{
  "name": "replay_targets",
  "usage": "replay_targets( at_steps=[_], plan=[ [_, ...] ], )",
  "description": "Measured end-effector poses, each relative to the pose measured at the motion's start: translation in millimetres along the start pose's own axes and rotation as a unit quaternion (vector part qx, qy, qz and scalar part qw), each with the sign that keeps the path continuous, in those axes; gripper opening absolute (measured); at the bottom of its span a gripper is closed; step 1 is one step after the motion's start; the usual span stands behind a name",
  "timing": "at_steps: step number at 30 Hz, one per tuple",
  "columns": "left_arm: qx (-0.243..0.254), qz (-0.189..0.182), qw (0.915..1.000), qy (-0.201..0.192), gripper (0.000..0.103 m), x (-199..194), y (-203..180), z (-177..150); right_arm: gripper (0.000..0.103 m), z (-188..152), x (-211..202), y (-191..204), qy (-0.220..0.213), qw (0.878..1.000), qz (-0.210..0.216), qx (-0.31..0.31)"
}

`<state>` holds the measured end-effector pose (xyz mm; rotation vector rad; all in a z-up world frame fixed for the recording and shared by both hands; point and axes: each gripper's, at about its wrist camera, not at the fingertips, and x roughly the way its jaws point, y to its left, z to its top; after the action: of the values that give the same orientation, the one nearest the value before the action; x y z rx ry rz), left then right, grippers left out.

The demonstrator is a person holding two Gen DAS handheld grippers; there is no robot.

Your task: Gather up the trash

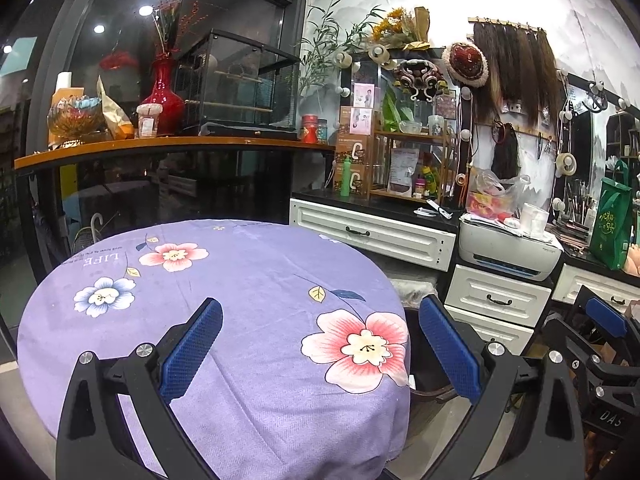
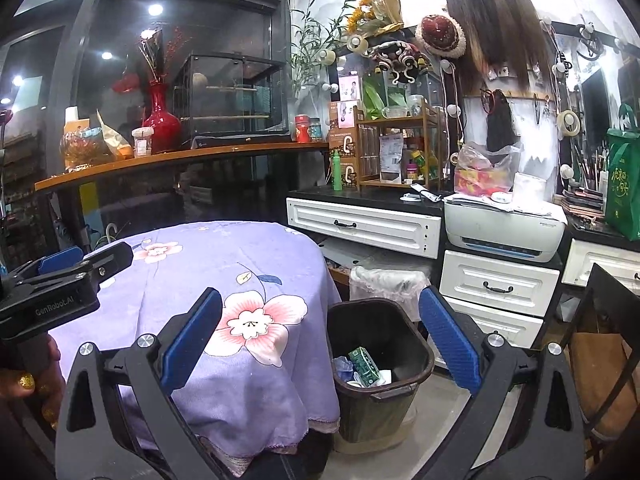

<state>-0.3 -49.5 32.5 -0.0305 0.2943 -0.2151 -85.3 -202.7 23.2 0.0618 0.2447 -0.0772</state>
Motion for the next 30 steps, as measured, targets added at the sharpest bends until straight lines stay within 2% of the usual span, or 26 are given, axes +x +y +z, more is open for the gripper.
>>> replay_targets(
  at_steps=[30],
  plan=[
    [0.003, -0.004, 1.0, 0.007, 0.097, 2.4, 0.5, -5.3, 0.097, -4.0, 3.3, -1.6, 0.006, 1.0, 0.0, -0.002]
  ],
)
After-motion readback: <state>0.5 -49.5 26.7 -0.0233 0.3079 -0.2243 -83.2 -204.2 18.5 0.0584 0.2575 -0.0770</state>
